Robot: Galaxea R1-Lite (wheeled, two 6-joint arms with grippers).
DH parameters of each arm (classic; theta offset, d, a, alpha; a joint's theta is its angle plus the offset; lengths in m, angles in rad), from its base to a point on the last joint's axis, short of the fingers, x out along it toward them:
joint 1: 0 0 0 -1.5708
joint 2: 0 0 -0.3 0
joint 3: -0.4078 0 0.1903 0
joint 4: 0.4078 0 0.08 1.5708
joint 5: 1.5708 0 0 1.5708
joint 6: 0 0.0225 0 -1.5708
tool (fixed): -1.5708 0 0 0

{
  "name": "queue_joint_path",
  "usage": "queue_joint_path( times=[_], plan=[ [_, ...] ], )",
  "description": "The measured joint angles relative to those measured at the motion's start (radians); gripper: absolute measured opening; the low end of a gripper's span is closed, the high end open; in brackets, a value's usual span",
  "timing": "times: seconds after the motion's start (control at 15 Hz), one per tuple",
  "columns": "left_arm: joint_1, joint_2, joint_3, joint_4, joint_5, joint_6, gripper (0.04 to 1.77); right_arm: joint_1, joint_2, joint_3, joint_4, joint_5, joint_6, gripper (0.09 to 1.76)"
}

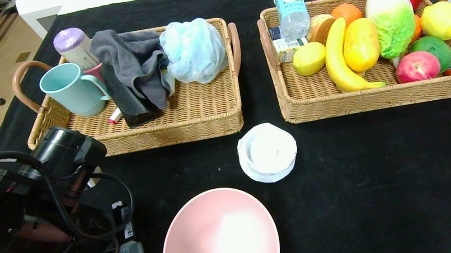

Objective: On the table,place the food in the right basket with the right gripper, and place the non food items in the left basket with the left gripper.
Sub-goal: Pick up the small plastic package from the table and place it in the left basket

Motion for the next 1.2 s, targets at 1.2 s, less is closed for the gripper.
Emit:
queue_joint_path(
  times=[1.2],
  plan=[
    [0.000, -0.112, -0.252, 0.058, 0.008, 0.128, 0.65, 0.000, 0.000, 0.000, 0.000, 0.000, 0.000, 1.71]
  ],
)
